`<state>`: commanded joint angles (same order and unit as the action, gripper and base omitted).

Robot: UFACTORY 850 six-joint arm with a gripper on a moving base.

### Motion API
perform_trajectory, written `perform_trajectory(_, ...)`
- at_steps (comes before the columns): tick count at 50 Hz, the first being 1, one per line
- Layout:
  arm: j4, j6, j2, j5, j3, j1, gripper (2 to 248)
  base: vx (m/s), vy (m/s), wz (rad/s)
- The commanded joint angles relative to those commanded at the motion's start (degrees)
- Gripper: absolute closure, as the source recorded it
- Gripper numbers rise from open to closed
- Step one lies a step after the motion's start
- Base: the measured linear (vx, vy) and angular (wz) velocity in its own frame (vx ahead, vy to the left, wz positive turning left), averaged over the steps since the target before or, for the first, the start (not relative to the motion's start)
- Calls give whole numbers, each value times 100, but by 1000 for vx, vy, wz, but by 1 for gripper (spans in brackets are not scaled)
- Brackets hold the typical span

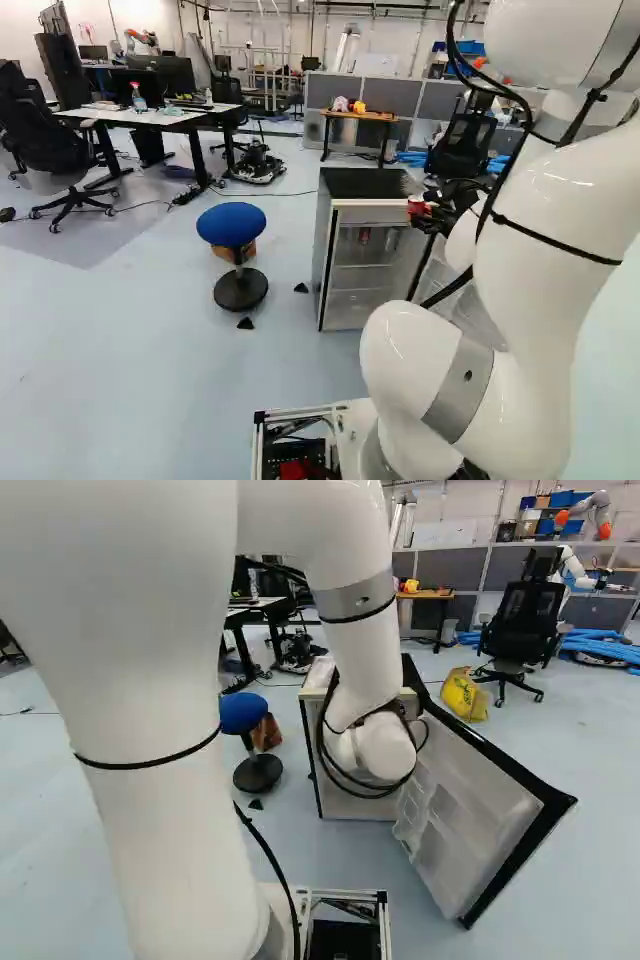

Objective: Grab a drink from the fridge

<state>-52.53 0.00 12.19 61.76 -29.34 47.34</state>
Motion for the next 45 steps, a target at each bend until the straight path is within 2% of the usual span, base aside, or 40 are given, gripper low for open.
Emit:
perform_trajectory(9,52,0,-43,0,-118,-74,158,0,0,0)
perform_trajectory(45,158,0,521,0,-812,-418,158,0,0,0)
